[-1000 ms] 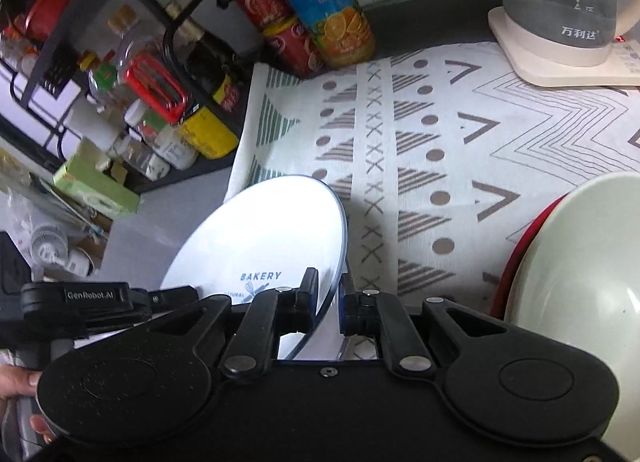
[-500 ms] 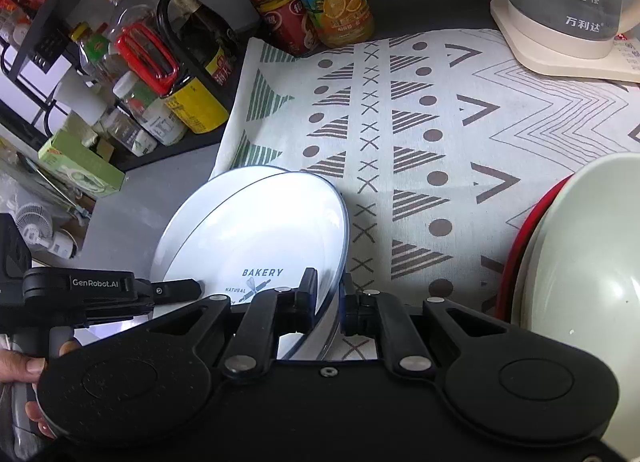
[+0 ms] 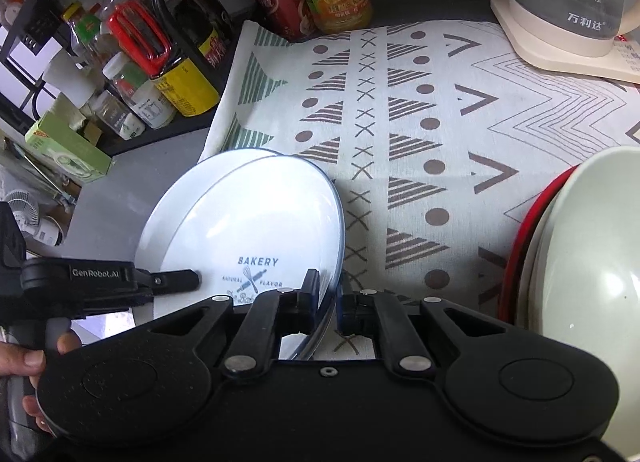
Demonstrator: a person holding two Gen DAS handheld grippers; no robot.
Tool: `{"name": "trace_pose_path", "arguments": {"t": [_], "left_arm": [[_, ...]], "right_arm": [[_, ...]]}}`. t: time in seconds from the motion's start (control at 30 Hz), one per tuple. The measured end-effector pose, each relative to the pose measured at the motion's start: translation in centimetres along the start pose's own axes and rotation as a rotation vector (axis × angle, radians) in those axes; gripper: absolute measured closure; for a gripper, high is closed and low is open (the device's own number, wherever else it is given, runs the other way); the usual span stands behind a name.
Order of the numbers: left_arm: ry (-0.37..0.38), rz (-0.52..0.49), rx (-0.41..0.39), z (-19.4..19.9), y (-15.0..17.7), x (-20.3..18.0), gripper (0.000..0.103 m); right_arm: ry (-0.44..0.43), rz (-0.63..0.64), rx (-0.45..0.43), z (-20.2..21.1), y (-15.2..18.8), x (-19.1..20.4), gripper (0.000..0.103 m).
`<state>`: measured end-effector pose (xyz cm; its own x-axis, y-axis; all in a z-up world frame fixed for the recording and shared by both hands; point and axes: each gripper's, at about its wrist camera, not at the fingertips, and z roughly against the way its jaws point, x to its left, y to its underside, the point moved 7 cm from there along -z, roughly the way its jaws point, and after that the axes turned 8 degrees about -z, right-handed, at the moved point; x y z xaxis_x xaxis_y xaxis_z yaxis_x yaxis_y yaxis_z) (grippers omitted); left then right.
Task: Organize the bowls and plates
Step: 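Lower the 'BAKERY' plate onto the 'Sweet' plate with both grippers, then open both grippers and release the 'BAKERY' plate rim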
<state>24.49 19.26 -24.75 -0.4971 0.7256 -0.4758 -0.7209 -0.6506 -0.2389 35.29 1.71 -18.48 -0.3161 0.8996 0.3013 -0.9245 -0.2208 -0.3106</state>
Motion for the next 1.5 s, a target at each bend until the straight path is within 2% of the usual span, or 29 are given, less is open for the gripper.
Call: {"name": "trace_pose_path", "arguments": {"t": [0.23,0.33,0.5,0.67,0.8,0.97,1.03,1.27,1.37,1.43,1.47,1.5], "left_arm": [[-0.021,0.017,0.018,0.3,-0.2,0.5,0.091],[-0.036,0.05,0.033,0.8,-0.4,1.0,0.083],[-0.035,0.059,0.005,2.6,-0.9,1.2,0.066],[-0.042,0.065,-0.028,4.5,-1.7,1.0,0.054],[-0.113,0.022,-0.067,5.5,-2.2,0.8,0.045],[-0.128,0.017,-0.049,4.4,-2.0,1.5,0.044],[-0.139,0.002,-0.039,3.8,-1.8,1.6,0.045],[-0.157,-0.032,-0.045,2.7,-1.3,1.5,0.046],[-0.166,-0.059,-0.041,2.4,-1.3,1.5,0.05],[-0.168,-0.06,-0.042,2.2,-1.3,1.5,0.055],[-0.17,-0.055,-0.037,2.0,-1.3,1.6,0.062],[-0.165,-0.046,-0.034,1.9,-1.3,1.8,0.063]], "right_arm": [[0.025,0.001,0.002,-0.3,0.2,-0.1,0.095],[0.018,-0.014,0.008,-0.5,0.2,-0.3,0.095],[0.025,-0.004,0.01,-0.6,0.3,-0.2,0.095],[0.024,0.0,0.022,-0.9,0.4,-0.1,0.095],[0.022,0.01,0.031,-1.3,0.6,0.0,0.093],[0.024,0.028,0.041,-1.6,0.6,0.1,0.091],[0.028,0.029,0.048,-1.9,0.7,0.0,0.086],[0.029,0.025,0.068,-2.4,0.8,-0.2,0.081],[0.025,0.019,0.079,-2.8,0.8,-0.2,0.081],[0.027,0.019,0.087,-3.1,0.9,-0.1,0.081],[0.03,0.023,0.086,-3.2,0.9,0.0,0.08],[0.034,0.029,0.085,-3.2,0.9,0.1,0.08]]}}
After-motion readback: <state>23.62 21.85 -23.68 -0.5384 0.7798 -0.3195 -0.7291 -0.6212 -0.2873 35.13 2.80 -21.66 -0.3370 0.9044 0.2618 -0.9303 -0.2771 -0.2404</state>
